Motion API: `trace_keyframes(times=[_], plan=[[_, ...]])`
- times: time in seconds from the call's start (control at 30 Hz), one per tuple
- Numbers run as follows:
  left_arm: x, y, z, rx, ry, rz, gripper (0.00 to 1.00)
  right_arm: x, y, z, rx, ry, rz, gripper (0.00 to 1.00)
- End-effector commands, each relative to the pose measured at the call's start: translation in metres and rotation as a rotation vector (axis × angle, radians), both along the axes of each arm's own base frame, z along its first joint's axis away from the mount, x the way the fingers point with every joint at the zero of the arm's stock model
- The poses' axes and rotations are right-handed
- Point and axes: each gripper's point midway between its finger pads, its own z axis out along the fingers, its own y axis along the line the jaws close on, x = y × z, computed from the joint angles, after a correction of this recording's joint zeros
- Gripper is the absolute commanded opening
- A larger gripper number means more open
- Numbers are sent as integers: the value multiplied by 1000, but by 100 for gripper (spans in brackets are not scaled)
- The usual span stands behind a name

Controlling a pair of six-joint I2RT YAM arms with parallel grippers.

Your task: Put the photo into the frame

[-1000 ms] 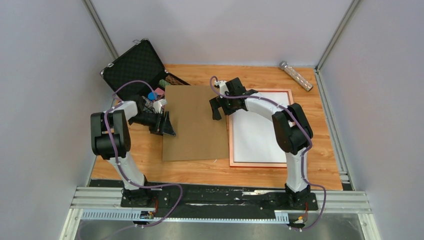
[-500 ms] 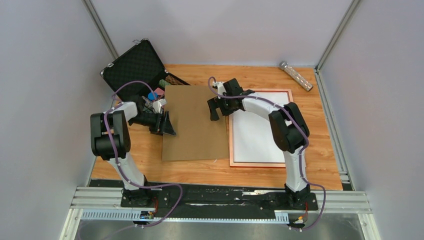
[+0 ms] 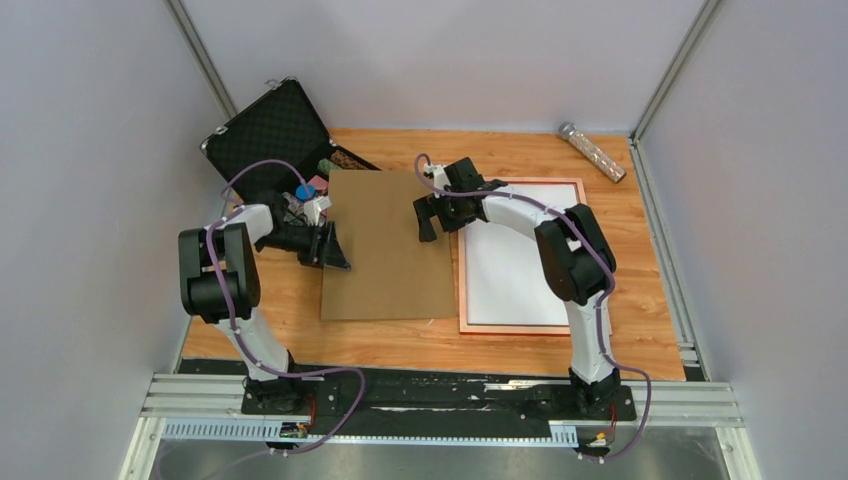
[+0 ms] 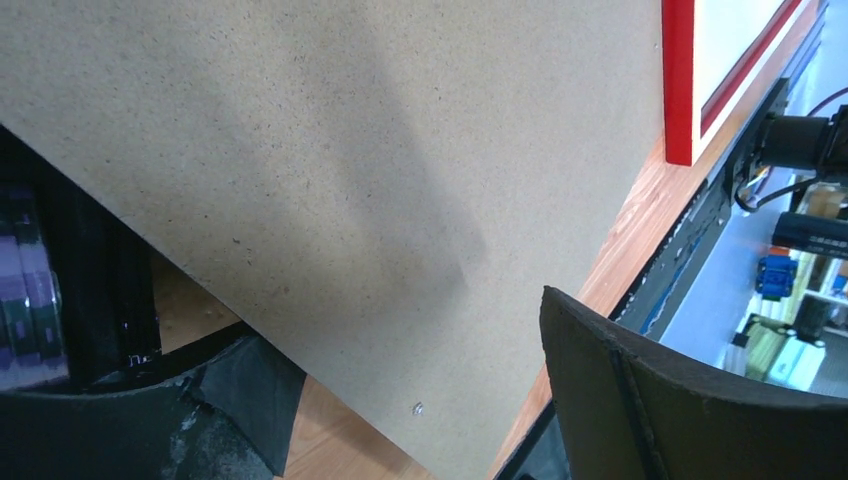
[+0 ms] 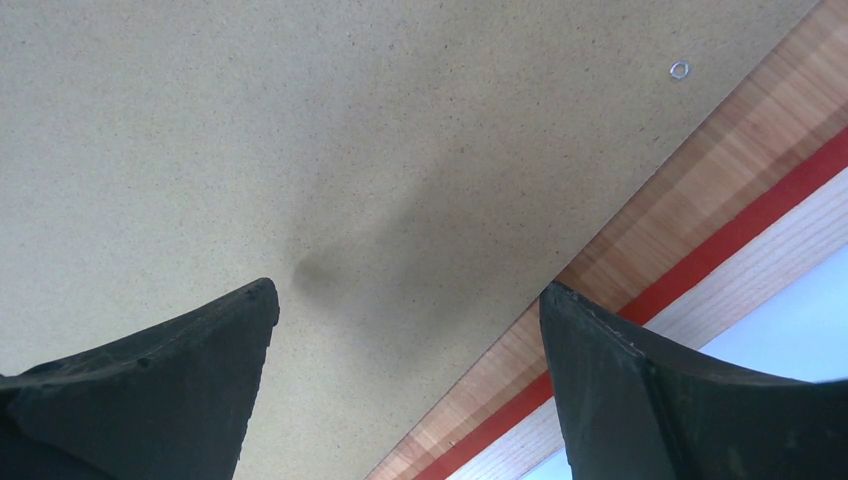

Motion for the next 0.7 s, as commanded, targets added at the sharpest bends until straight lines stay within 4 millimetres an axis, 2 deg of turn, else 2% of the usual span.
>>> trace_keyframes(times=[0.0,0.3,0.53,0.67], plan=[[9,-8,38,-68,-159,-50,85,-4,11,8,32,11,6,100],[7,-12,70,-88,-208,-56,61,-9,11,4,40,37,3,100],[9,-18,96,-153,-220,-66,41,-11,18,24,92,35,12,100],[12,-21,110,-180,-216,-62,27,-14,20,35,119,36,13,100]])
